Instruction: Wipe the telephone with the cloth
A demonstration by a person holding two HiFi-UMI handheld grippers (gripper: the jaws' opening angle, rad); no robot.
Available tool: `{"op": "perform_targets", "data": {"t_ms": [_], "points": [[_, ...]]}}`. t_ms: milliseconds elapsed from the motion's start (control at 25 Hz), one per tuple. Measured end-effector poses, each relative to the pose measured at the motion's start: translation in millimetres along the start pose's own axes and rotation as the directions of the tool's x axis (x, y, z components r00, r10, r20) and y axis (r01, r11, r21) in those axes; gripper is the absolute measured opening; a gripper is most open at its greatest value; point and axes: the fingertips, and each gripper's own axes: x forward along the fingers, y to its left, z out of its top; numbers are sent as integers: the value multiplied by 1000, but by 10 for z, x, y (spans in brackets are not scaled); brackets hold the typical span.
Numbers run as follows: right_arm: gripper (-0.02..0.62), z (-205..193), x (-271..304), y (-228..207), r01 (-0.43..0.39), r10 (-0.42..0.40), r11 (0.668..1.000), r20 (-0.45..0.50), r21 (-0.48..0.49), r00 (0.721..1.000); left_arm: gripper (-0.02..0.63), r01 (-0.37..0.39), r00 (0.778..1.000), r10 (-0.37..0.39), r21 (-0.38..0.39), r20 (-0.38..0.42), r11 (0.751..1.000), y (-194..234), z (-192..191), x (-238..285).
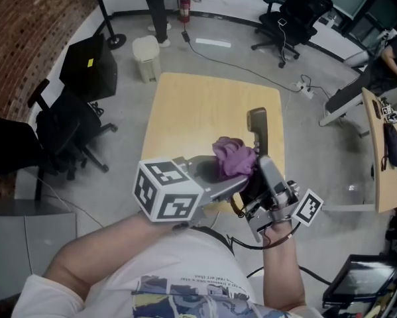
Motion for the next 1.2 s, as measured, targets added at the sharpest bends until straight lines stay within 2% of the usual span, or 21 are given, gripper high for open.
{"op": "perform_targets", "data": {"t_ms": [480, 680, 840, 1000, 1200], "points": [[242, 57, -90, 71, -12, 12, 1000, 43, -12, 999, 149, 86, 988, -80, 40, -128, 995, -254, -345, -84], [242, 0, -122, 114, -18, 18, 1000, 38, -13, 999, 149, 4, 999, -4, -1, -37, 1000, 30, -71, -181], [242, -76, -126, 130, -24, 24, 1000, 25, -5, 999, 149, -58, 998, 58, 18, 5, 998, 236, 160, -115], [242, -85, -128, 110, -10, 11, 1000, 24, -14, 1000, 149, -77, 997, 77, 59, -5, 995, 223, 204, 19], [242, -54, -145, -8, 36, -35, 999, 41, -28, 999, 149, -98, 993, 105, 109, -61, 989, 169, -19, 98]]}}
